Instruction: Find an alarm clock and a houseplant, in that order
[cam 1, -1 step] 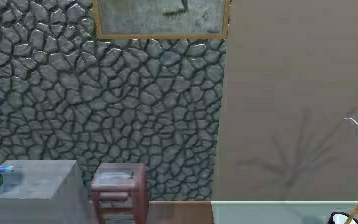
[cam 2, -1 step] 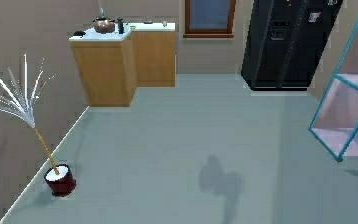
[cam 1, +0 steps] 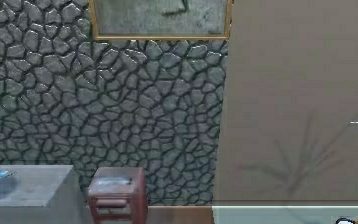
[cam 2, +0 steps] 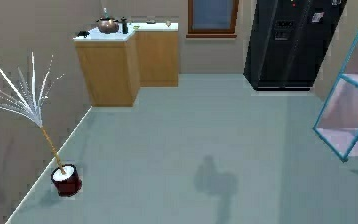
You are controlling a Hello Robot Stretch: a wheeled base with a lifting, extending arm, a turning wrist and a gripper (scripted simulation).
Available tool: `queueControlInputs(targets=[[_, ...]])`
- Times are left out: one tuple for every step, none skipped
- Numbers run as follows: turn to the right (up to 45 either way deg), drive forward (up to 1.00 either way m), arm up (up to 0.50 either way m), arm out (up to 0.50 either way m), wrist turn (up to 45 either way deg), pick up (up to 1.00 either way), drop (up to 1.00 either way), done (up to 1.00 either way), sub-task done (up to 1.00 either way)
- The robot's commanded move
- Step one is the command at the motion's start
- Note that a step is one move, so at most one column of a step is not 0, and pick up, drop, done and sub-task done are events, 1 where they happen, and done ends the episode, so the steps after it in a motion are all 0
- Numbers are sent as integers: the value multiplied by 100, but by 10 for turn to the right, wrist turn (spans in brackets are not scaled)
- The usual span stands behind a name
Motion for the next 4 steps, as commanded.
queueControlInputs(targets=[[-450, 0, 0, 0, 0, 0, 0, 0, 0], [-450, 0, 0, 0, 0, 0, 0, 0, 0], [-30, 0, 0, 0, 0, 0, 0, 0, 0], [0, 60, 0, 0, 0, 0, 0, 0, 0]])
